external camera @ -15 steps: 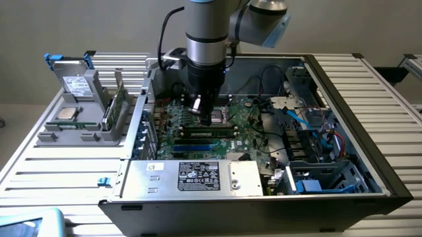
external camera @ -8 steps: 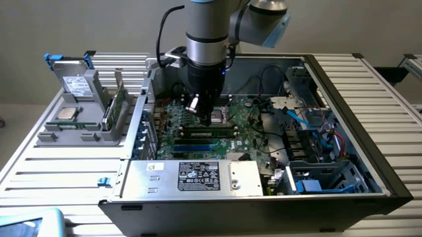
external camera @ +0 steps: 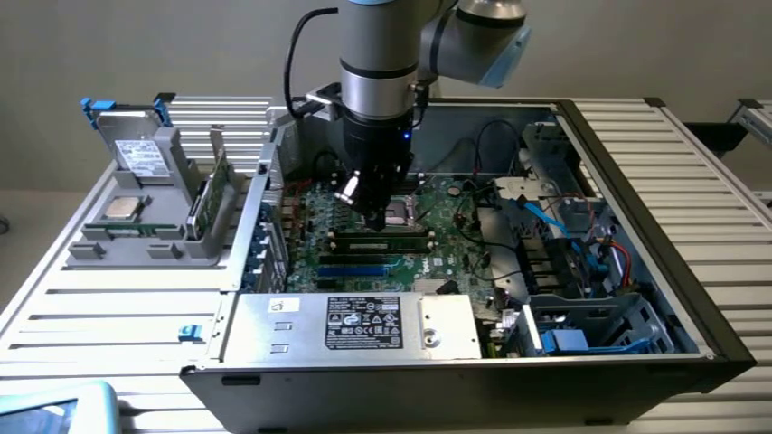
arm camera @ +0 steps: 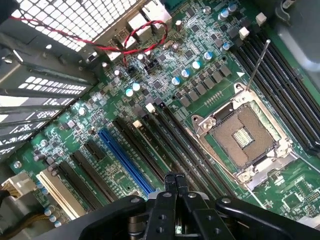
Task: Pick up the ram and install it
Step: 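Press down the ram until it locks into place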
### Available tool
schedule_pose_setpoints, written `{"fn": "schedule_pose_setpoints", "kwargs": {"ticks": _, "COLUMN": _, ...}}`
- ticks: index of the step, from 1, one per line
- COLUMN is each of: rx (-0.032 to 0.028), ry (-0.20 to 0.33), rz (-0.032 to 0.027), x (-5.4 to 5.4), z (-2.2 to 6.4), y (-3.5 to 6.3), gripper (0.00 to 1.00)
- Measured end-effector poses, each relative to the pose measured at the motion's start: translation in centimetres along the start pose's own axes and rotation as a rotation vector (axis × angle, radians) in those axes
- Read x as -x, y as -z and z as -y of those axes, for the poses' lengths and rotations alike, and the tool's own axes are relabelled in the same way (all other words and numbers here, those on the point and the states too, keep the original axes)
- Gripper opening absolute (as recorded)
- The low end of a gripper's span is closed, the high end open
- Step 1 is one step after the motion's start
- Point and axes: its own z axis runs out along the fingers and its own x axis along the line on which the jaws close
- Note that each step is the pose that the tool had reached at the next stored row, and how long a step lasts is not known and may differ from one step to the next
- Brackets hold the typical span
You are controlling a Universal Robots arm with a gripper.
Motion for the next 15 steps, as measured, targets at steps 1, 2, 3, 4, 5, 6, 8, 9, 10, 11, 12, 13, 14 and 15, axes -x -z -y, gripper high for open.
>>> {"fn": "schedule_pose_setpoints", "kwargs": {"ticks": 1, "rx": 0.0006, "ry": -0.015, "rz": -0.0003, "x": 0.0, "z": 0.0, "y": 0.0, "gripper": 0.11}}
{"fn": "schedule_pose_setpoints", "kwargs": {"ticks": 2, "rx": 0.0012, "ry": -0.03, "rz": -0.0006, "x": 0.0, "z": 0.0, "y": 0.0, "gripper": 0.11}}
{"fn": "schedule_pose_setpoints", "kwargs": {"ticks": 3, "rx": 0.0017, "ry": -0.045, "rz": -0.001, "x": 0.0, "z": 0.0, "y": 0.0, "gripper": 0.11}}
{"fn": "schedule_pose_setpoints", "kwargs": {"ticks": 4, "rx": 0.0023, "ry": -0.059, "rz": -0.0013, "x": 0.0, "z": 0.0, "y": 0.0, "gripper": 0.11}}
{"fn": "schedule_pose_setpoints", "kwargs": {"ticks": 5, "rx": 0.0028, "ry": -0.074, "rz": -0.0016, "x": 0.0, "z": 0.0, "y": 0.0, "gripper": 0.11}}
{"fn": "schedule_pose_setpoints", "kwargs": {"ticks": 6, "rx": 0.0034, "ry": -0.09, "rz": -0.002, "x": 0.0, "z": 0.0, "y": 0.0, "gripper": 0.11}}
{"fn": "schedule_pose_setpoints", "kwargs": {"ticks": 8, "rx": 0.0045, "ry": -0.119, "rz": -0.0026, "x": 0.0, "z": 0.0, "y": 0.0, "gripper": 0.11}}
{"fn": "schedule_pose_setpoints", "kwargs": {"ticks": 9, "rx": 0.0051, "ry": -0.133, "rz": -0.003, "x": 0.0, "z": 0.0, "y": 0.0, "gripper": 0.11}}
{"fn": "schedule_pose_setpoints", "kwargs": {"ticks": 10, "rx": 0.0056, "ry": -0.148, "rz": -0.0033, "x": 0.0, "z": 0.0, "y": 0.0, "gripper": 0.11}}
{"fn": "schedule_pose_setpoints", "kwargs": {"ticks": 11, "rx": 0.0061, "ry": -0.162, "rz": -0.0035, "x": 0.0, "z": 0.0, "y": 0.0, "gripper": 0.11}}
{"fn": "schedule_pose_setpoints", "kwargs": {"ticks": 12, "rx": 0.0068, "ry": -0.178, "rz": -0.0039, "x": 0.0, "z": 0.0, "y": 0.0, "gripper": 0.11}}
{"fn": "schedule_pose_setpoints", "kwargs": {"ticks": 13, "rx": 0.0072, "ry": -0.193, "rz": -0.0042, "x": 0.0, "z": 0.0, "y": 0.0, "gripper": 0.11}}
{"fn": "schedule_pose_setpoints", "kwargs": {"ticks": 14, "rx": 0.0073, "ry": -0.206, "rz": -0.0041, "x": 0.0, "z": 0.0, "y": 0.0, "gripper": 0.11}}
{"fn": "schedule_pose_setpoints", "kwargs": {"ticks": 15, "rx": 0.0066, "ry": -0.218, "rz": -0.0028, "x": 0.01, "z": 0.0, "y": -0.01, "gripper": 0.11}}
